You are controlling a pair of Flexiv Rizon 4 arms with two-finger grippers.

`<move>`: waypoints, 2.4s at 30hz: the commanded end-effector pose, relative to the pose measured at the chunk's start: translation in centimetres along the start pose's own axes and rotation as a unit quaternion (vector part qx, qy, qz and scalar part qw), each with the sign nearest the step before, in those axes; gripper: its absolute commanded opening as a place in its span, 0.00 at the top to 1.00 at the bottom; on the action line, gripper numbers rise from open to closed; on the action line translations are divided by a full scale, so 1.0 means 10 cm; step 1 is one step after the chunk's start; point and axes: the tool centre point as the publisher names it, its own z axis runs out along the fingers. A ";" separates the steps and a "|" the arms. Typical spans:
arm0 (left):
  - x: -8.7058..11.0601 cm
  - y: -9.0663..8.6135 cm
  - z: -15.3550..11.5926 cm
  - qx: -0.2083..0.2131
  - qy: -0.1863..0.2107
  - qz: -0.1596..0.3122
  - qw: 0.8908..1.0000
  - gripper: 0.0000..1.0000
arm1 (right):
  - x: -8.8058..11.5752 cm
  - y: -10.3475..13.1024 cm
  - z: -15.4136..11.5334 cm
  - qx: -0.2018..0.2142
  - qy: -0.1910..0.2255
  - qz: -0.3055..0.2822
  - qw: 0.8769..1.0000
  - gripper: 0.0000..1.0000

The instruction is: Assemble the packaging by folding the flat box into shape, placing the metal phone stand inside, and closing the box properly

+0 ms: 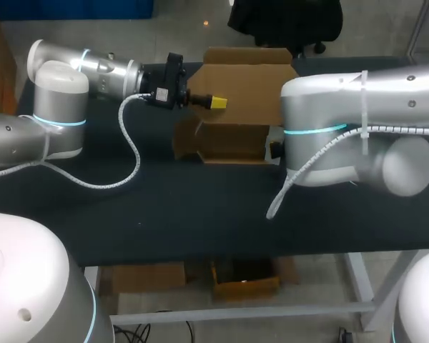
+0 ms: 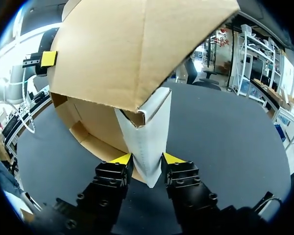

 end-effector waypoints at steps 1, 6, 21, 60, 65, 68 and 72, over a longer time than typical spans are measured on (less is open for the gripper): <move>-0.01 0.02 0.02 0.000 0.001 0.000 1.000 1.00 | 0.07 0.02 0.04 0.002 -0.070 0.004 0.998 0.69; -0.01 0.02 0.02 0.000 0.001 0.000 1.000 1.00 | 0.06 0.02 0.02 0.001 -0.084 0.013 0.996 0.75; -0.01 0.02 0.02 0.000 0.001 0.000 1.000 1.00 | 0.05 0.04 0.04 0.009 -0.147 0.034 0.989 0.77; 0.00 0.00 0.02 0.001 0.002 0.005 1.000 1.00 | -0.06 -0.03 0.00 0.009 -0.189 0.086 0.978 1.00; 0.07 -0.11 0.04 -0.016 -0.002 0.035 0.999 0.52 | -0.06 -0.05 -0.01 0.007 -0.176 0.085 0.981 1.00; 0.10 -0.18 0.02 -0.019 -0.010 0.050 0.998 0.08 | -0.06 -0.05 -0.03 0.004 -0.163 0.082 0.983 1.00; 0.15 -0.27 -0.03 -0.025 -0.021 0.073 0.997 0.00 | -0.06 -0.04 -0.04 0.004 -0.139 0.079 0.987 1.00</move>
